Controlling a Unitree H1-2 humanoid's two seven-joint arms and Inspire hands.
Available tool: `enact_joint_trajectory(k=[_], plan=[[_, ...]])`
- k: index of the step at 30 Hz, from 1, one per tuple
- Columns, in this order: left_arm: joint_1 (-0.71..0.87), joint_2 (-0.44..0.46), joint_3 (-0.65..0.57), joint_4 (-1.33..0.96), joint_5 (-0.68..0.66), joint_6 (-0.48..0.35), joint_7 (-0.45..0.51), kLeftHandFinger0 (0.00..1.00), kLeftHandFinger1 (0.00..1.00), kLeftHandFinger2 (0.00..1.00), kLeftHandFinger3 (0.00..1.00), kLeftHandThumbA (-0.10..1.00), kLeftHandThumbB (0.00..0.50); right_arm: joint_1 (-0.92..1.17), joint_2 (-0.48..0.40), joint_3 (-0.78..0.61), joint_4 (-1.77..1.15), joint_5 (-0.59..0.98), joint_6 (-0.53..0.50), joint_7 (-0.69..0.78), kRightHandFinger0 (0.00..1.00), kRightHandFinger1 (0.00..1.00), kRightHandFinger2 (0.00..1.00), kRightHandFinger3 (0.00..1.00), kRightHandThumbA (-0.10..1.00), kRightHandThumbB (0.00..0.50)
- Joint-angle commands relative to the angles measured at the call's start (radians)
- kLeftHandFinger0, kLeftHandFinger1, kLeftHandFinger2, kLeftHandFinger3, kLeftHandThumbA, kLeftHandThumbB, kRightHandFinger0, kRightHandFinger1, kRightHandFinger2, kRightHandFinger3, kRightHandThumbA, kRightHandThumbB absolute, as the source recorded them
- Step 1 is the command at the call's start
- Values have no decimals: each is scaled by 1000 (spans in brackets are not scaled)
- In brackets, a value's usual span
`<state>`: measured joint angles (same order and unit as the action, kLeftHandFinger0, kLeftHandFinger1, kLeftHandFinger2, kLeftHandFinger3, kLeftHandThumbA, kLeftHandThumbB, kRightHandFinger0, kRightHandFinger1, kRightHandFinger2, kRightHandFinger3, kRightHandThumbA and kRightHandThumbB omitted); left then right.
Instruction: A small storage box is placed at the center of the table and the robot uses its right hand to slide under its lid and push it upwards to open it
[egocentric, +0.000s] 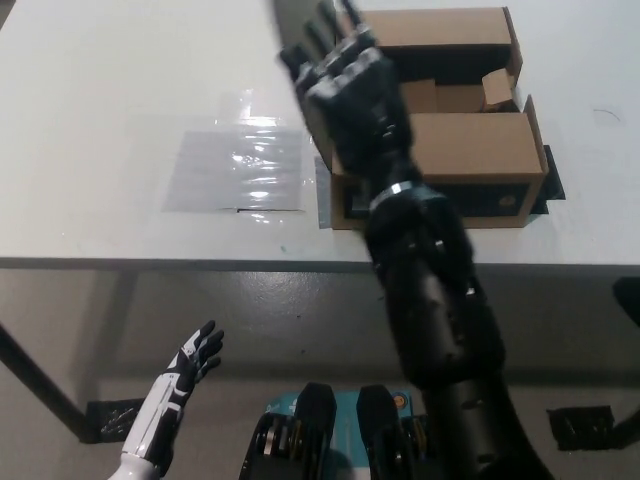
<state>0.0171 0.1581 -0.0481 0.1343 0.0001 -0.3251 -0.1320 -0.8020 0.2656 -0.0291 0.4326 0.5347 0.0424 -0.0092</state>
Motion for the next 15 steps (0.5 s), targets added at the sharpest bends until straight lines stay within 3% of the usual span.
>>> enact_joint_trajectory(k=[1,15], plan=[[-13,18,-8,-23,10,-20,-18,1000,1000,1000,1000,1000,370,-2,32,64,47,-93,-31,59,1000,1000,1000,1000,1000,248],[-31,26,-14,-24,10,-10,-23,1000,1000,1000,1000,1000,382,44,3,152,173,-194,-53,131,1000,1000,1000,1000,1000,296]])
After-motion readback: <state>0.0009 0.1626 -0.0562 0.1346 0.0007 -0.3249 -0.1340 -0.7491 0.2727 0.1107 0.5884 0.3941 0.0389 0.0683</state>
